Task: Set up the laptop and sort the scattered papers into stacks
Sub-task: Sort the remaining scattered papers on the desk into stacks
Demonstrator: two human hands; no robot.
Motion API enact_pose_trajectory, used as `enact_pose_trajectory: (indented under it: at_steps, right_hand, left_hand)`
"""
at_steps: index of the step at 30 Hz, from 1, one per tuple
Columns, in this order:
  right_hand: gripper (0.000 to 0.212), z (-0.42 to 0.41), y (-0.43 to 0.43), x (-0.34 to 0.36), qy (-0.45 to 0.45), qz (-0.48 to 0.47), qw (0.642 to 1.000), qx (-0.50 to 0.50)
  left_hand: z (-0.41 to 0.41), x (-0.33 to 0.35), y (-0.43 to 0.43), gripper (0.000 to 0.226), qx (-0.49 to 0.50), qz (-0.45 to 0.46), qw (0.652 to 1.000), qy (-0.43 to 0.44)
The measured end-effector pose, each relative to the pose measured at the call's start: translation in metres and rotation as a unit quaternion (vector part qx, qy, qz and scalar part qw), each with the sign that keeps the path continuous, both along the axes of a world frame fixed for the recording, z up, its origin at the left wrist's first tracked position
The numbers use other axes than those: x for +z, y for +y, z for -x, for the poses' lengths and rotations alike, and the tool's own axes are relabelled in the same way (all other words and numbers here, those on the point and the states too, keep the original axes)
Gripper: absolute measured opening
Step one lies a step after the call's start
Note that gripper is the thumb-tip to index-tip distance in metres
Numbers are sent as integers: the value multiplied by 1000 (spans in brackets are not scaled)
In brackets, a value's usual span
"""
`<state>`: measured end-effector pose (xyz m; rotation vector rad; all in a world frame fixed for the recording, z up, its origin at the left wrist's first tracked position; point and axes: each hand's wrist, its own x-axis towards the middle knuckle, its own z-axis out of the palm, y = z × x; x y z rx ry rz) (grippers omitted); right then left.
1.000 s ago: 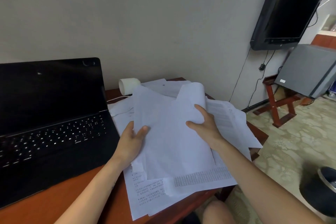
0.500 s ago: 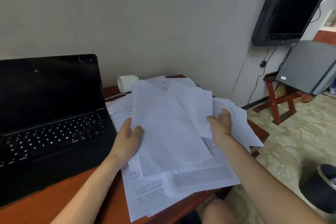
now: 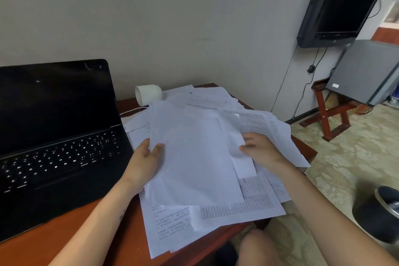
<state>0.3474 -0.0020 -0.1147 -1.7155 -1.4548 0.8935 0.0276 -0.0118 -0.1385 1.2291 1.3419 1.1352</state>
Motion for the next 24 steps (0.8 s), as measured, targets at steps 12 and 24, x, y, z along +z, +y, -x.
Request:
enact_pose_trajectory:
  at_steps: [12,24]
  right_hand:
    - [37,29,-5,-25,-193,-86,974,81]
    - [70,22,-68,-40,-391,-34,914,-104]
  left_hand:
    - [1,2,1,19,-24,77,996,-27]
    - [11,-4,8,14,47,-54,996,61]
